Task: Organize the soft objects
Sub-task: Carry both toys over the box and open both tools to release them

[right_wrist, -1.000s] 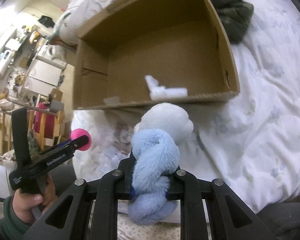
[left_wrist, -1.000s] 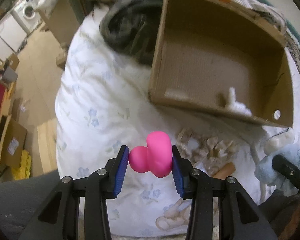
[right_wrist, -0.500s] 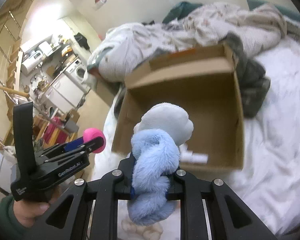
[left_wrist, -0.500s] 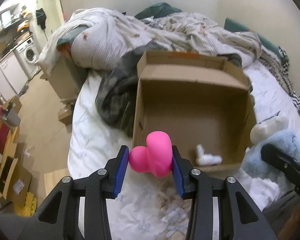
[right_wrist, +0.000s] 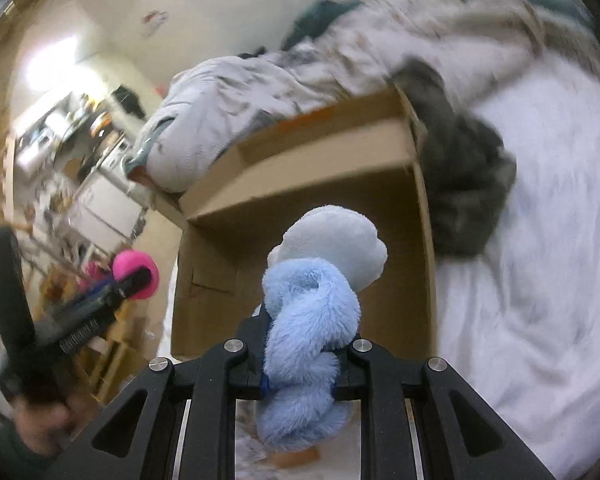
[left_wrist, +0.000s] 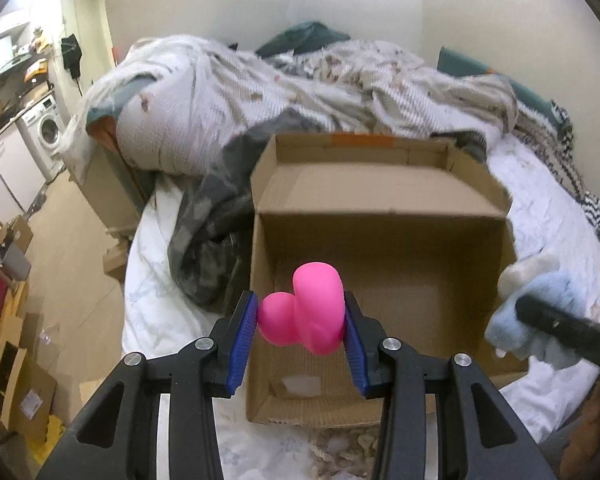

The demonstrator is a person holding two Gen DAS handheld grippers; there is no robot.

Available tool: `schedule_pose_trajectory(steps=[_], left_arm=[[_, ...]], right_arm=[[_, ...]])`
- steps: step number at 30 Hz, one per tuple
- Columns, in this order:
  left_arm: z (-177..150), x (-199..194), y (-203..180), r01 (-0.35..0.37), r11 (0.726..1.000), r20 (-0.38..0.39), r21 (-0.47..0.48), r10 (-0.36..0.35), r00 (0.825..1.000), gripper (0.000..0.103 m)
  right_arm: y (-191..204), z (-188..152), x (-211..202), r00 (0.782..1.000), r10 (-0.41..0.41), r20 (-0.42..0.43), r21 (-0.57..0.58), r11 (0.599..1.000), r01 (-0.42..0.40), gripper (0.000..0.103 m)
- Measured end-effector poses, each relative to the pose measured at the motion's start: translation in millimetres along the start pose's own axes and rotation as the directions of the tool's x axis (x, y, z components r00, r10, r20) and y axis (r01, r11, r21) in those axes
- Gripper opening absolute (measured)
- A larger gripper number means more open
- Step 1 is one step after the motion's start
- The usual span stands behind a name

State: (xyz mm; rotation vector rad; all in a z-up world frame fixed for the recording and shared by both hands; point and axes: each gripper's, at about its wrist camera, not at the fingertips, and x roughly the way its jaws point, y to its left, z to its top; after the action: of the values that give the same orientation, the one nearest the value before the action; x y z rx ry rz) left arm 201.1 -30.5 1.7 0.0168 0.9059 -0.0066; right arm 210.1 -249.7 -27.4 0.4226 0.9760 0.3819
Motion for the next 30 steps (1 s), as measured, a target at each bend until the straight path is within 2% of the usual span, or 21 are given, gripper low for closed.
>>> schedule_pose_trajectory(steps=[2, 6, 14, 19, 30], left_arm=[[-1.5, 6.4, 1.6, 0.000, 1.000, -0.014, -0.024, -0.001, 1.000, 0.038], [-1.7, 17.3, 3.1, -0.010, 1.000, -0.040, -0.015, 0.010, 0.999, 0.038], [-4.5, 34.2, -0.7, 0.025, 0.999, -0.102, -0.026, -0.028, 0.994, 0.038], [-6.8, 41.3, -6.1, 0.021, 1.000, -0.123, -0.016, -0.022, 0.992, 0.038], [-13.6, 54.6, -14.1, 0.032, 0.999, -0.168, 0.004, -0.031, 0.985, 0.038]], right_arm=[[3.0, 0.7, 2.7, 1.000, -0.002, 0.003, -0.022, 1.000, 0.002, 0.021], [8.9, 1.9, 10.7, 1.000, -0.001, -0.008, -0.054, 0.999, 0.000, 0.021], [4.1, 0.2, 40.5, 0.990, -0.093, -0.101, -0.058, 0.994, 0.087, 0.021], [4.0, -2.4, 54.7, 0.980, -0.137, -0.145, -0.085, 0.988, 0.125, 0.021], [6.5, -7.9, 61.4, 0.976, -0.128, -0.178, -0.096, 0.989, 0.112, 0.022]])
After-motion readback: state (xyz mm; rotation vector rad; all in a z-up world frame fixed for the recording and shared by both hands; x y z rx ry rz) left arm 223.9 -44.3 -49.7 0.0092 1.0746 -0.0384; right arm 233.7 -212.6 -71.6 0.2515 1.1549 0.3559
